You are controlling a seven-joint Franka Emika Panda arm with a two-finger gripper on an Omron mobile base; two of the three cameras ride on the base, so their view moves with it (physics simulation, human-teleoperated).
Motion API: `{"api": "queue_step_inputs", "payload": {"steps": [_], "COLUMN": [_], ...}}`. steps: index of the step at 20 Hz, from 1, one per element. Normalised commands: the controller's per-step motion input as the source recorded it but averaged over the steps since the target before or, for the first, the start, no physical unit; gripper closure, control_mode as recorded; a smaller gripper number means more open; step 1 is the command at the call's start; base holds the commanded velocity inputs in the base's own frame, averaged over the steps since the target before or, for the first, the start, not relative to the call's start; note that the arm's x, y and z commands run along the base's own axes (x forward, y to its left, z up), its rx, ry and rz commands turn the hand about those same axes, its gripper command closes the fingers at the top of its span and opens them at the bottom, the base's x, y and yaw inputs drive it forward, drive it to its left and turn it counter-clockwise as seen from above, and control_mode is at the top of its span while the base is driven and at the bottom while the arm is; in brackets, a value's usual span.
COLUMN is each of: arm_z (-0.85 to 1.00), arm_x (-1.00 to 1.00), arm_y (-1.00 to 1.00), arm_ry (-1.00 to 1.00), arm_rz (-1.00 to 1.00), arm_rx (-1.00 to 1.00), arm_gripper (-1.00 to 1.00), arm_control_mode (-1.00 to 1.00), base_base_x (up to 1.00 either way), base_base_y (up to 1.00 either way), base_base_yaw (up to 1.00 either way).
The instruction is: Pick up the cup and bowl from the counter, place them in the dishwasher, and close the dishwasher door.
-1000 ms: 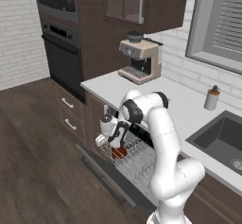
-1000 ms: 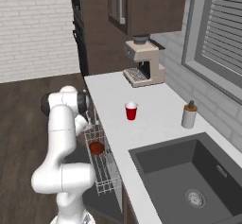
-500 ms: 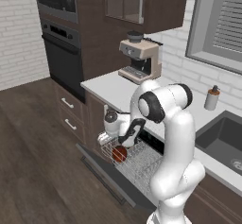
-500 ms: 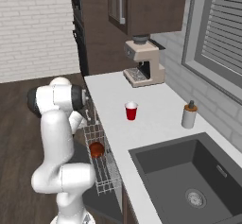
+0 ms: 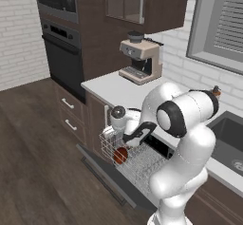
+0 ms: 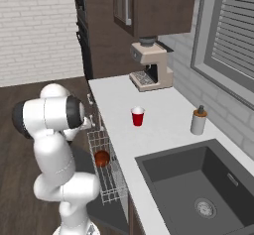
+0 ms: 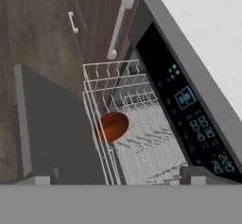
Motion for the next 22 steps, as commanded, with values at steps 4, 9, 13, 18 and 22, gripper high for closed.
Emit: {"api": "queue_step_inputs", "payload": {"steps": [4,9,13,18,22], "arm_z": [1.0,1.0,0.7,0.49,0.38], "arm_x": [0.0,0.0,0.0,0.0,0.0], "arm_y": [-0.2,-0.35,-0.86,-0.9,-0.65], "arm_ry": [0.0,0.01,0.0,0.0,0.0], "arm_rz": [-0.07,-0.04,0.0,0.01,0.02], "arm_rx": [0.0,0.0,0.0,0.08,0.11], "arm_gripper": [-1.0,-1.0,-1.0,-1.0,-1.0], "arm_control_mode": [-1.0,-1.0,-1.0,-1.0,-1.0], "base_base_x": [0.0,0.0,0.0,0.0,0.0], "base_base_y": [0.0,0.0,0.0,0.0,0.0], "base_base_yaw": [0.0,0.0,0.0,0.0,0.0]}}
